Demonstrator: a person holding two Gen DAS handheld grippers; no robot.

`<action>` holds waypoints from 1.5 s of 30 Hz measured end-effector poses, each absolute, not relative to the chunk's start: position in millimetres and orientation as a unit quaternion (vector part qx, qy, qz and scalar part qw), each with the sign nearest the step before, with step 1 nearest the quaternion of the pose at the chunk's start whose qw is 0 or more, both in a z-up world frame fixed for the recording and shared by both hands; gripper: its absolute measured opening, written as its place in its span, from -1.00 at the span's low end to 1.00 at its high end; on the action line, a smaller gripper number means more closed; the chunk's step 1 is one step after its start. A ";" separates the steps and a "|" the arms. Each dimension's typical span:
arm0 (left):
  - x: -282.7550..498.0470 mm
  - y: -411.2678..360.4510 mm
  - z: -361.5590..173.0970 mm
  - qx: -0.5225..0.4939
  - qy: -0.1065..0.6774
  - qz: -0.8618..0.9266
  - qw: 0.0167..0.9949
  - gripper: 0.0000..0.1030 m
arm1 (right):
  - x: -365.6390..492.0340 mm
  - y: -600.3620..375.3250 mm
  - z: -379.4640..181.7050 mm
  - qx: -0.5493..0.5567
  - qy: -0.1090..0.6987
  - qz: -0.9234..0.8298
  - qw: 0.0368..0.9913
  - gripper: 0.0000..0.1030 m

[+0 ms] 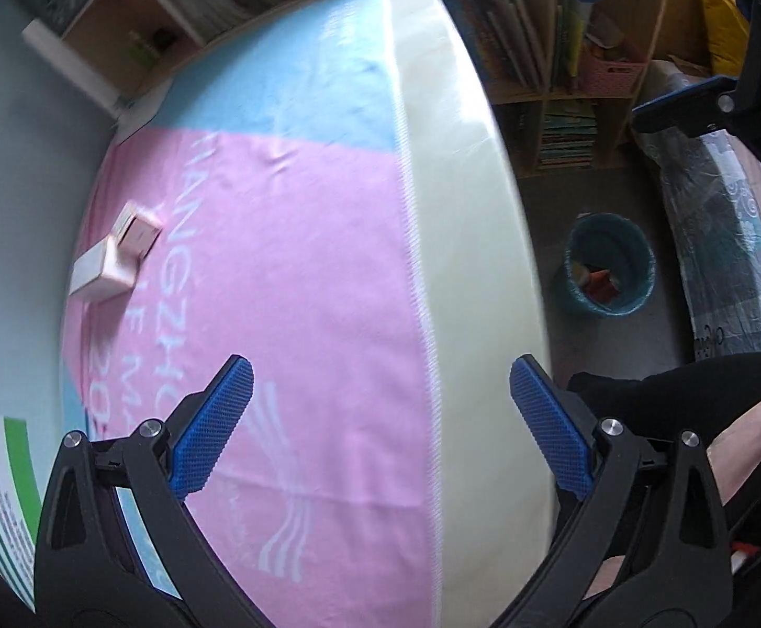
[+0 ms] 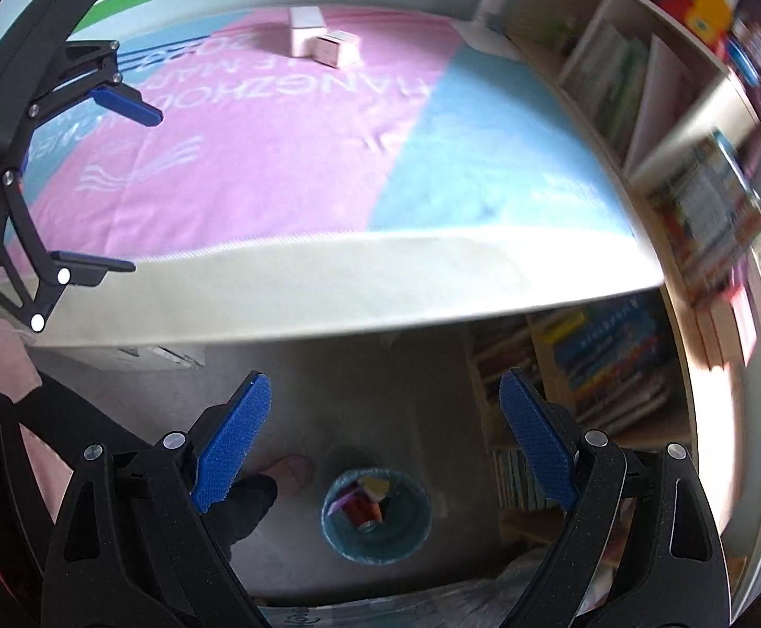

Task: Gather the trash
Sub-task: 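Move both open tools back over the mat toward the white boxes, then grasp the tall white perfume box with the left tool while the right tool grasps the Shiseido box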

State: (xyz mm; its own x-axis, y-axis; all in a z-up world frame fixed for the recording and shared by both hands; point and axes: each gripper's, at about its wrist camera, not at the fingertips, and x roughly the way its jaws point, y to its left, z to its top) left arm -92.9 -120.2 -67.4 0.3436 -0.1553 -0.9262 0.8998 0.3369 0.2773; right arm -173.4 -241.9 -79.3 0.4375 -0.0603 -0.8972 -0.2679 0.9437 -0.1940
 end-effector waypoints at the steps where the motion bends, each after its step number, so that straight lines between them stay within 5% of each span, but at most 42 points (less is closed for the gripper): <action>1: -88.5 -112.5 -66.1 0.432 0.430 -0.374 0.699 0.87 | -168.6 -234.5 -78.0 -0.161 0.523 0.070 0.834 0.72; 20: 54.1 -34.8 -54.4 0.455 0.437 -0.273 0.727 0.87 | -4.8 -171.8 -67.1 -0.230 0.495 0.198 0.814 0.72; 45: 233.1 -69.9 -110.4 0.587 0.367 -0.367 0.622 0.87 | 212.7 -143.3 -132.9 -0.223 0.515 0.295 0.773 0.72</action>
